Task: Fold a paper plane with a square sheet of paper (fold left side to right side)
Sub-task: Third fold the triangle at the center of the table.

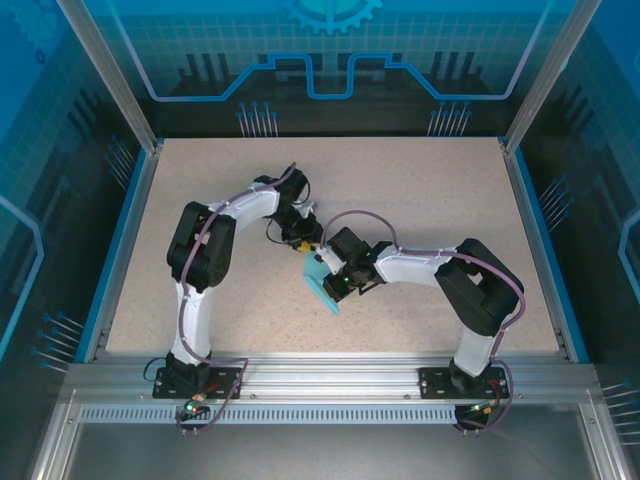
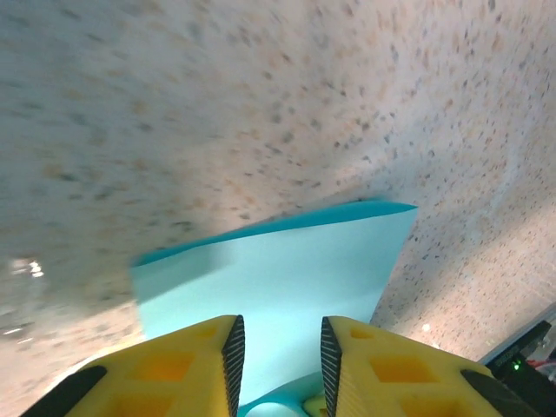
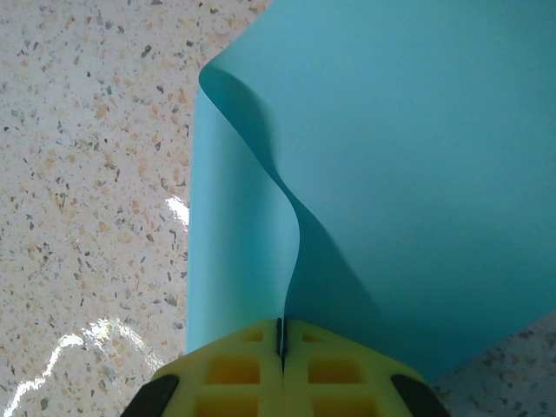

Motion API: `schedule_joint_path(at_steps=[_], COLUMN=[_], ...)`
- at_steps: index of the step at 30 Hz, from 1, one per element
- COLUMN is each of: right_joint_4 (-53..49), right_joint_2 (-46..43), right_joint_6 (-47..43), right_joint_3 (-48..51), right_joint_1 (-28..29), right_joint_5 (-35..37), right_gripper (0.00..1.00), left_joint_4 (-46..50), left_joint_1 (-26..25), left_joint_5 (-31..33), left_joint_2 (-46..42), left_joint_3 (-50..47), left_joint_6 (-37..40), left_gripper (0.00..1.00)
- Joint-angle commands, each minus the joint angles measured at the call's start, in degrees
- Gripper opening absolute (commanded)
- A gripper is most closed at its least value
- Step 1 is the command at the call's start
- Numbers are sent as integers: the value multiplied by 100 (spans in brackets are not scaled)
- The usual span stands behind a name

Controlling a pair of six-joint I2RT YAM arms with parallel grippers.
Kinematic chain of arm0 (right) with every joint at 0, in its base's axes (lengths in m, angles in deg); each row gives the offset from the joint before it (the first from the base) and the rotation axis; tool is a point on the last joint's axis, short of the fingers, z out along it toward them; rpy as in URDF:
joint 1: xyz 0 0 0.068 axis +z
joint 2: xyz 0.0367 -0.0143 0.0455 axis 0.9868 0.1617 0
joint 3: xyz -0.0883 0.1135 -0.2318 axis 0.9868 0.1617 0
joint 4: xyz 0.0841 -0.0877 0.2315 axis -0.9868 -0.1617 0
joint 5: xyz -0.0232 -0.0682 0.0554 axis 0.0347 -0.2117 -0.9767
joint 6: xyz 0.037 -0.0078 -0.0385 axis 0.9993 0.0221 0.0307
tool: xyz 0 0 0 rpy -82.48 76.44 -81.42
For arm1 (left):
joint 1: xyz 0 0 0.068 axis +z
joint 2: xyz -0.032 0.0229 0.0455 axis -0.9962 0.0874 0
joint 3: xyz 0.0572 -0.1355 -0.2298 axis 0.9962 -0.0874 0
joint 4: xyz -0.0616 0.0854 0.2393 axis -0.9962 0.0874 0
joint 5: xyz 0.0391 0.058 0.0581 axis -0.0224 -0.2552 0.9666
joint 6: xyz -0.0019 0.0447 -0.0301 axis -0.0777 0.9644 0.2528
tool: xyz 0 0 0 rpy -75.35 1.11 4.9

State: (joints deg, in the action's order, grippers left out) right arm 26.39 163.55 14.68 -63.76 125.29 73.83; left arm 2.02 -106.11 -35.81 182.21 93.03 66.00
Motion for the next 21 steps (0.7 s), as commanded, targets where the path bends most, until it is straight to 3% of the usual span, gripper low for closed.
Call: schedule_joint_path(at_steps=[1,7,12,21], right_joint_4=[-331,-377,-395,-430], right_joint_2=[240,242,239,221], right_joint_6=[21,-5,-22,-20], right_joint_3=[94,53,57,49], right_joint_1=[55,52,58,51], right_joint_5=[21,30,37,52], right_gripper=[0,0,0,0], left_joint_4=[209,-214,-866,-1106], left_joint_1=[185,233,184,-181], left_joint_5=[144,-311,-1151,-1264], left_joint_2=[-517,-1237,-1587,-1404], left_joint_3=[-144,-1168,-2072,-2347], left_joint_6=[122,23,-291,-438], left_gripper=[30,12,8,8])
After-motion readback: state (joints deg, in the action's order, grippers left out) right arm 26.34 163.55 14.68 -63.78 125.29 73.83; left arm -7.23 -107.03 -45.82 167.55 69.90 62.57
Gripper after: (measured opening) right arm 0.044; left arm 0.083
